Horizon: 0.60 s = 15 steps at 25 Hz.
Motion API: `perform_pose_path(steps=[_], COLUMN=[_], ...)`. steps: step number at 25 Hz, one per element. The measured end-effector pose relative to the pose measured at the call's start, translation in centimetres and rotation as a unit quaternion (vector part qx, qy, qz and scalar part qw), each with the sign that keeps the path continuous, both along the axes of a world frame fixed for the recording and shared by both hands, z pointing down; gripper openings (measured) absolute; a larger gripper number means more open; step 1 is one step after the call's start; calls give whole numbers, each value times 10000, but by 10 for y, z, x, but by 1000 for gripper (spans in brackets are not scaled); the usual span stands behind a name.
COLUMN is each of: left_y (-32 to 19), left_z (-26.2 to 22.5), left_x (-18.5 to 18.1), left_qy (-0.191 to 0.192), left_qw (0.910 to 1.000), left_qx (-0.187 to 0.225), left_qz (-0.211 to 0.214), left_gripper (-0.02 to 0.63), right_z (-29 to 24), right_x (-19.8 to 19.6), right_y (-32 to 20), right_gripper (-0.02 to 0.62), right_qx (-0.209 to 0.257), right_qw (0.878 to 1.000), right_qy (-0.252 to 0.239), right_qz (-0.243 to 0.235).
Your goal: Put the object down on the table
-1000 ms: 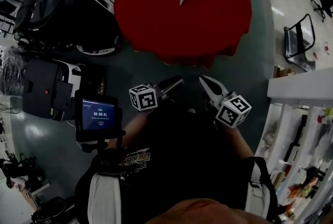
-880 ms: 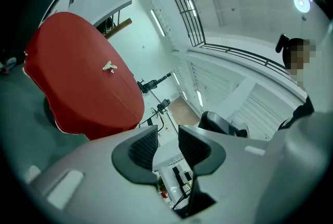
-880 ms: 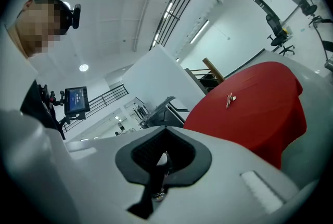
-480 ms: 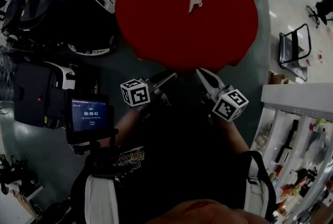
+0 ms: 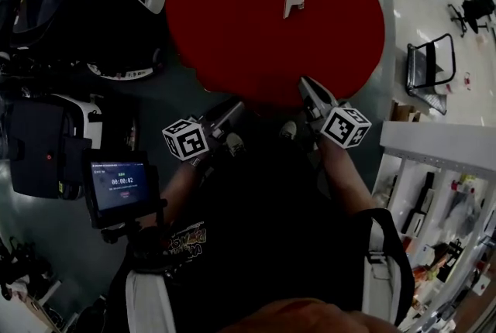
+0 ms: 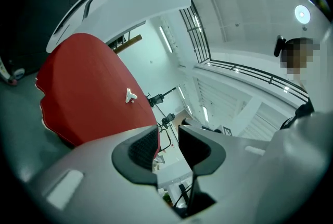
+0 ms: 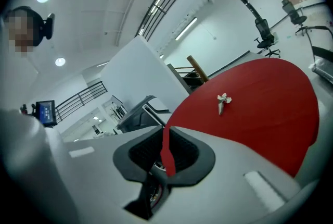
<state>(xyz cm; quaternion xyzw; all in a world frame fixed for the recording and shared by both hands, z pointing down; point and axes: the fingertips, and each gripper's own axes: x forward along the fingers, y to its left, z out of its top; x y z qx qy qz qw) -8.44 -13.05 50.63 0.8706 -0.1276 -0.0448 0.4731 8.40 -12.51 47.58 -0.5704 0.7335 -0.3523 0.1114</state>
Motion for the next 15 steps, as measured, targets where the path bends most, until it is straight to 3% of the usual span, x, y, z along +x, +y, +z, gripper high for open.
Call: perform_pose_path(steps=[8,15], left_y=[-16,-64], left_z=[3,4], left_x=[-7,-31], left_qy=[-105,-367], left_qw=[9980,9887], left_qx=[-46,-48], left_qz=[-626,-1451], left_gripper=[135,136], right_z=[100,140], right_x=[154,188], right_y=[-79,-201], right_gripper=[61,69], right_qx=[-1062,-1494], right_qw=[9863,9841], right_qy=[-194,98], right_qz=[1251,960])
